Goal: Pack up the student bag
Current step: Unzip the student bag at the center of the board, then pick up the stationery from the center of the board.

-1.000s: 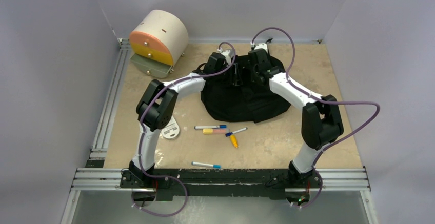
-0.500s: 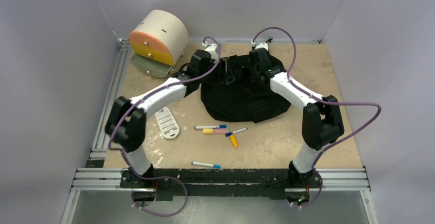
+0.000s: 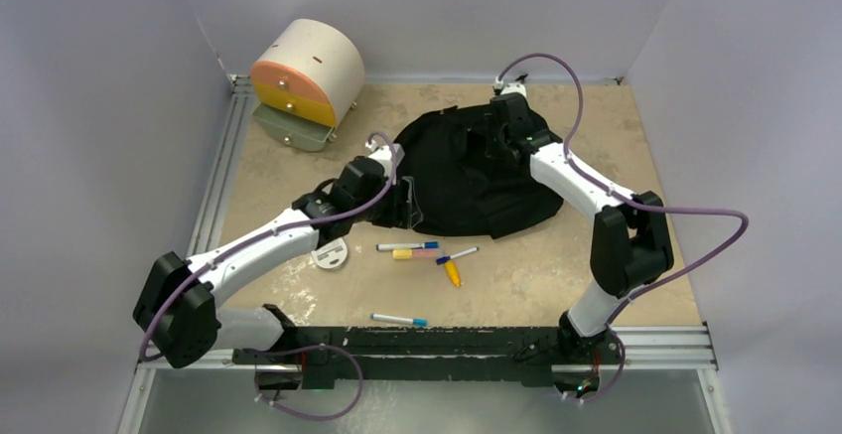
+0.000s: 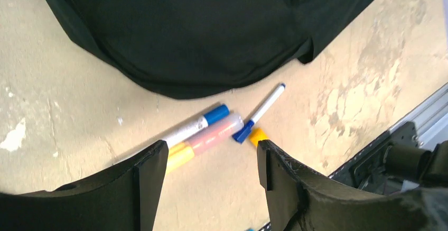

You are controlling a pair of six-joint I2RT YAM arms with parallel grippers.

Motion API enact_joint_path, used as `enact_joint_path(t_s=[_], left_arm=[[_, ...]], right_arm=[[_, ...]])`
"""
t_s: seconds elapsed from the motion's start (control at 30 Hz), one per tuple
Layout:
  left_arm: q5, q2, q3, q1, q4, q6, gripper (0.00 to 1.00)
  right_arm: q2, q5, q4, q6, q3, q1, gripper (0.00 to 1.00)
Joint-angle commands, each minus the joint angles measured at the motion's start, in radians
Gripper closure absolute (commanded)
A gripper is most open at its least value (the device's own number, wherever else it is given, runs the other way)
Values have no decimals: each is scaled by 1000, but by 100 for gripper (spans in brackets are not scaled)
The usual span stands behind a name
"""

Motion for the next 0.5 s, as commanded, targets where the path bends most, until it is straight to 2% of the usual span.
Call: enact_joint_path(t_s=[0.0, 0.17, 0.3, 0.4, 0.47], left_arm=[[-142, -64, -6, -79, -115, -33, 38], [-163, -10, 25, -154, -157, -115, 36], [-347, 86, 143, -273, -319, -415, 32], [-362, 174, 224, -333, -381, -584, 29], [-342, 238, 269, -369, -386, -644, 29]], right_arm=[[-57, -43, 71, 42, -4, 4, 100], [-65, -35, 77, 52, -19, 3, 100], [-76, -13, 80, 62, -31, 3, 100], [-85, 2, 83, 71, -38, 1, 100], [-91, 2, 88, 73, -42, 0, 100]])
